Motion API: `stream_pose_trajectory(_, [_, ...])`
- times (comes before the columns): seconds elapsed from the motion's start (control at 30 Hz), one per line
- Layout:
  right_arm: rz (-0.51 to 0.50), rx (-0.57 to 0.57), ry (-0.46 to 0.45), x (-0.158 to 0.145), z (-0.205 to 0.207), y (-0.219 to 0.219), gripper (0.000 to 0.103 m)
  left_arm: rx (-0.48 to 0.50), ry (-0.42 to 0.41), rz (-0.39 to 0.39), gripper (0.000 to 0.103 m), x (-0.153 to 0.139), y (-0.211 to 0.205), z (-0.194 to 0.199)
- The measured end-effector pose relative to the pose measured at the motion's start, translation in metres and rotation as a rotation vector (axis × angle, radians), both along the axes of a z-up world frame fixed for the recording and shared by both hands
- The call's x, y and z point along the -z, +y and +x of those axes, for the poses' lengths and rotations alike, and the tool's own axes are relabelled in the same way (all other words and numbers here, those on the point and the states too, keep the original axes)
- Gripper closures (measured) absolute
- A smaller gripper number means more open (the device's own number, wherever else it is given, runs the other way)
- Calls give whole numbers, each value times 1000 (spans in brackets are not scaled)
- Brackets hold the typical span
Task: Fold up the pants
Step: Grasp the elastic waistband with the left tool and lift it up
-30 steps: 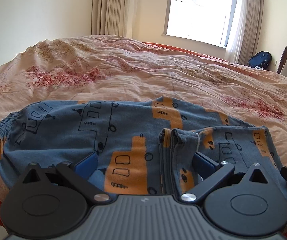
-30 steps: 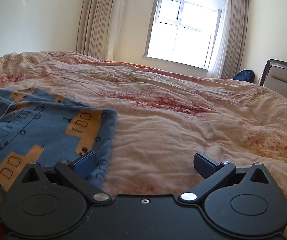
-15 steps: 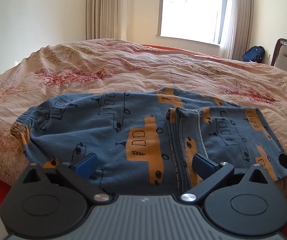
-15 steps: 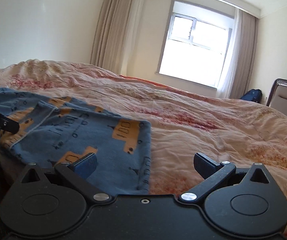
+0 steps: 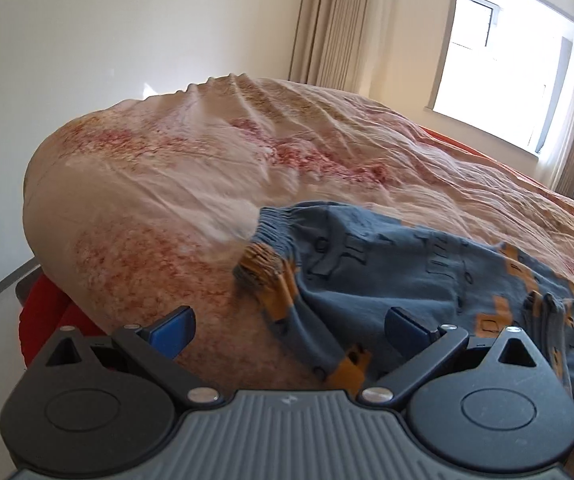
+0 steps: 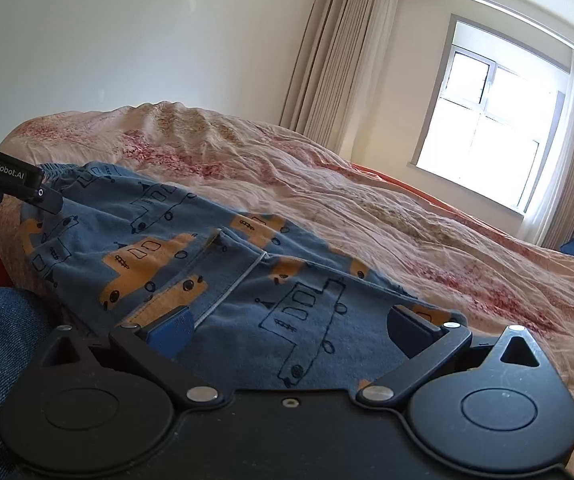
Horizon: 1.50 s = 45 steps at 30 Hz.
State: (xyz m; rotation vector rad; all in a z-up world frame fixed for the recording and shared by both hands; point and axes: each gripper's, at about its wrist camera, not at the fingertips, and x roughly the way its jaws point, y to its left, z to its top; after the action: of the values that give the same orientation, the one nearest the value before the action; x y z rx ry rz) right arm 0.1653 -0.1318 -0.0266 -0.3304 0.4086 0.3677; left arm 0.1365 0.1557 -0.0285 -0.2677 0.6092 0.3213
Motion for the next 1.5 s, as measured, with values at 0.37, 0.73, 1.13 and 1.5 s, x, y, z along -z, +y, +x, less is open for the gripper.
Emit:
stream_pose_trajectory(0.37, [-44, 54, 61, 12, 11, 17, 0, 73, -79, 17, 0, 3, 2, 16])
stream_pose_trajectory(0.73, [-68, 57, 64, 12, 11, 23, 0, 199, -161, 213, 0, -7, -45, 12])
stream_pose_trajectory(1.13, [-50, 58, 73, 12, 12, 20, 0, 55, -173, -204, 1, 21, 34, 3])
stream_pose_trajectory(1.5, [-33, 56, 80, 9, 11, 14, 0, -139, -308, -587, 41, 39, 84, -16])
